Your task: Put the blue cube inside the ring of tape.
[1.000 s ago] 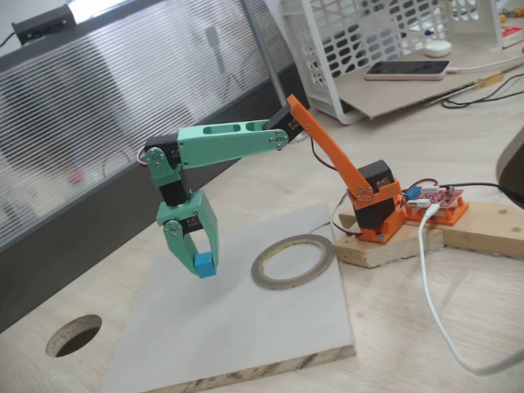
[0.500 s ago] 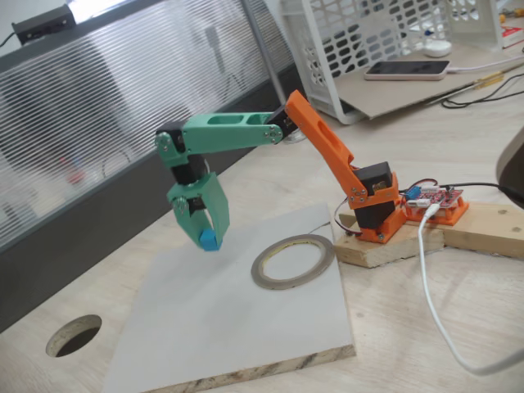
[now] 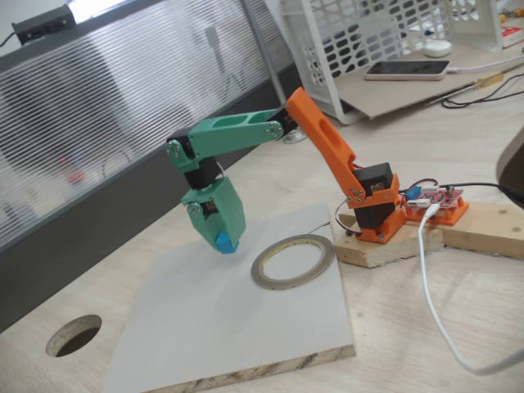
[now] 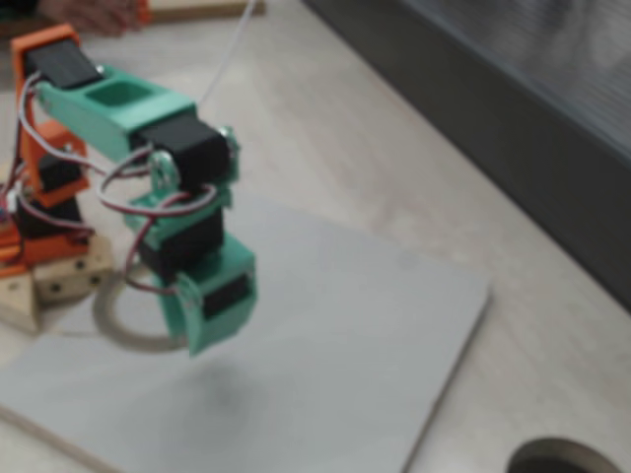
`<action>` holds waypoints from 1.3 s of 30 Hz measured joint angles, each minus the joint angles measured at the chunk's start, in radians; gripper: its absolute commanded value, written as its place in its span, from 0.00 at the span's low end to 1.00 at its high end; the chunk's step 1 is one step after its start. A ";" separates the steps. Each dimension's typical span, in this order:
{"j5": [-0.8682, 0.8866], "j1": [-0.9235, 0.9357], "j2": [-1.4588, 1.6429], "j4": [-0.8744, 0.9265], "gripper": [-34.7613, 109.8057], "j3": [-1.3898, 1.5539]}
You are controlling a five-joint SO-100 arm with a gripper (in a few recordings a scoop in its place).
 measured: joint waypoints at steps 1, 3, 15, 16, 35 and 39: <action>0.000 0.000 0.031 0.000 0.35 0.017; 0.000 0.000 0.080 0.000 0.35 0.043; 0.000 0.000 0.308 0.000 0.35 0.290; 0.000 0.000 0.331 0.000 0.35 0.313; 0.000 0.000 0.597 -0.064 0.35 0.673; 0.000 -0.008 0.647 -0.120 0.35 0.752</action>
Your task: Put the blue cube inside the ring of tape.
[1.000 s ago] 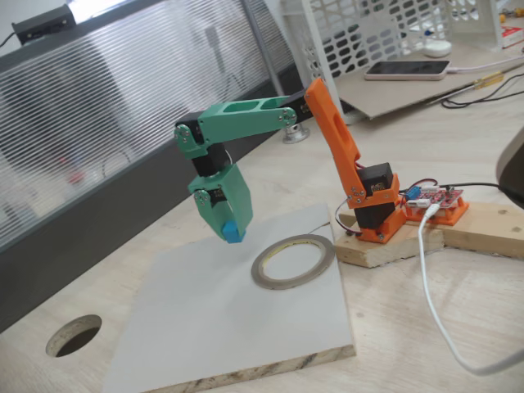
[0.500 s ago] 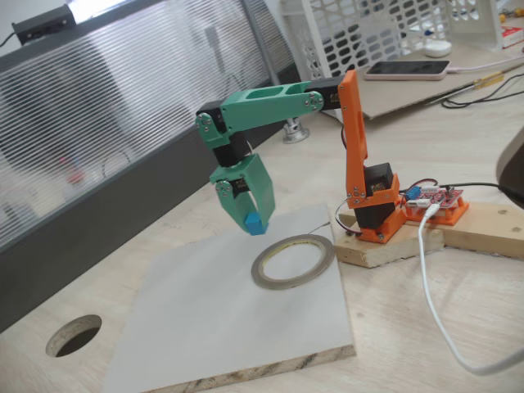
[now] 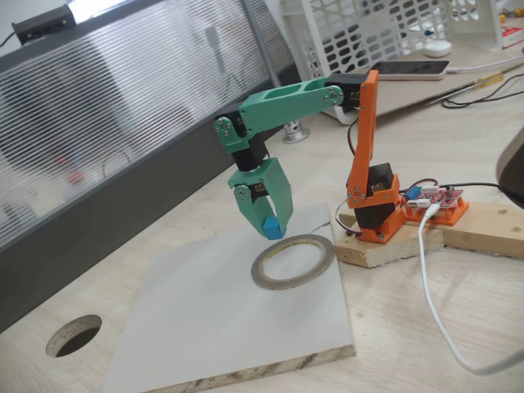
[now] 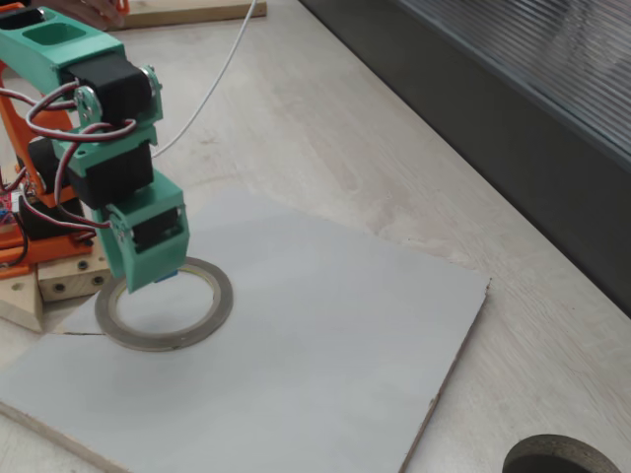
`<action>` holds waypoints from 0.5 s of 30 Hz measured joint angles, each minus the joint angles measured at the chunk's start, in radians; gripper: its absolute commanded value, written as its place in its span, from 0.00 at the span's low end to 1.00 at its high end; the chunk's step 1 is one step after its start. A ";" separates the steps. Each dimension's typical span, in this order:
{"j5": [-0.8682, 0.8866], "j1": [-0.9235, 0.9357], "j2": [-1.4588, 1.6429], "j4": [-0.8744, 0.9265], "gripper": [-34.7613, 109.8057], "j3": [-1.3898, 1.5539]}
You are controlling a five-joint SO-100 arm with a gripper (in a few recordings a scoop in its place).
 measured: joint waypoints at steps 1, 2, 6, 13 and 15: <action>0.000 -0.012 0.008 -0.005 0.35 0.017; 0.000 -0.032 0.014 -0.009 0.35 0.034; 0.005 -0.107 0.032 -0.031 0.35 0.083; 0.003 -0.130 0.035 -0.077 0.35 0.150; 0.003 -0.130 0.035 -0.092 0.35 0.169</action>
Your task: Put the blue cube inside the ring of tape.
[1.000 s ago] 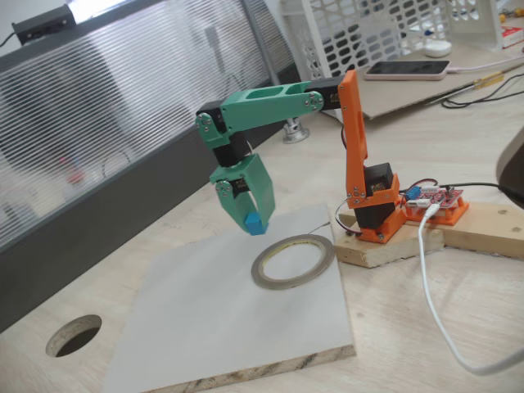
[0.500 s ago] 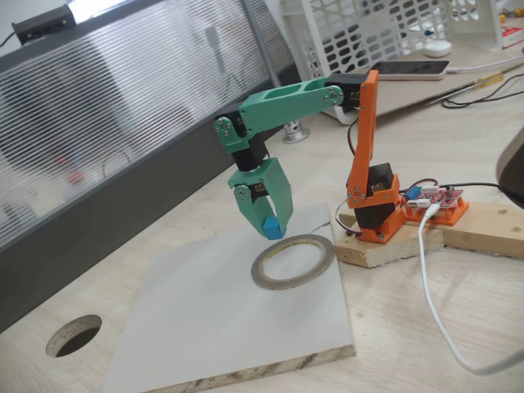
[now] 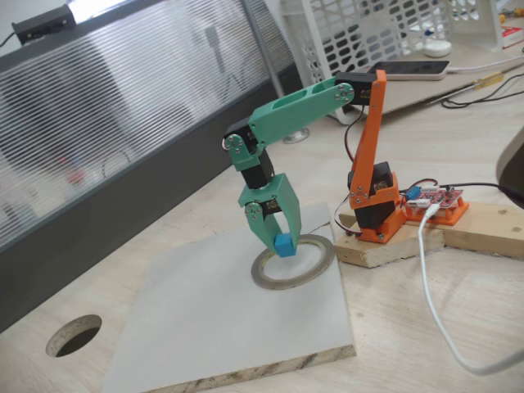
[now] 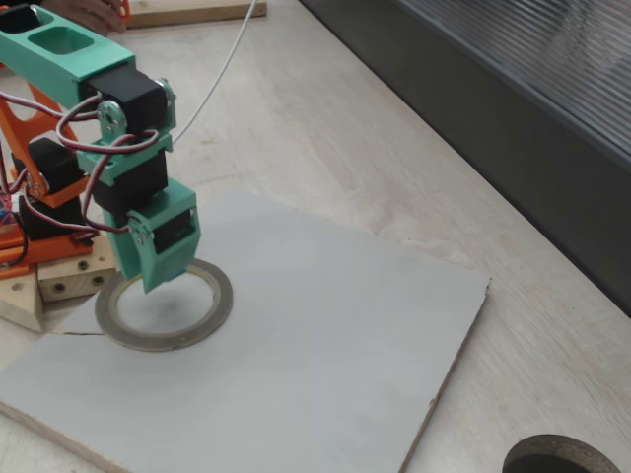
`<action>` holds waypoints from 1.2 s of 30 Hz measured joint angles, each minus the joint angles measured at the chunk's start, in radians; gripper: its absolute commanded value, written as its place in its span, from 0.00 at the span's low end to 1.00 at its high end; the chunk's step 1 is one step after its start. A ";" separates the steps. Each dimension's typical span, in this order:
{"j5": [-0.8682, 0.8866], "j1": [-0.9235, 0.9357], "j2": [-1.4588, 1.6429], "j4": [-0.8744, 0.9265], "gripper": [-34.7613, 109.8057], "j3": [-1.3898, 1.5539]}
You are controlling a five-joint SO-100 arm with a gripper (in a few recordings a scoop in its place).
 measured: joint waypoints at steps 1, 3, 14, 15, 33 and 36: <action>0.000 0.002 0.000 -0.006 0.35 0.012; 0.000 0.002 0.000 -0.026 0.35 0.018; 0.000 0.002 0.000 -0.114 0.35 0.087; 0.000 0.002 0.000 -0.114 0.35 0.087; 0.000 0.006 0.000 -0.132 0.35 0.087; 0.000 0.006 0.000 -0.132 0.35 0.087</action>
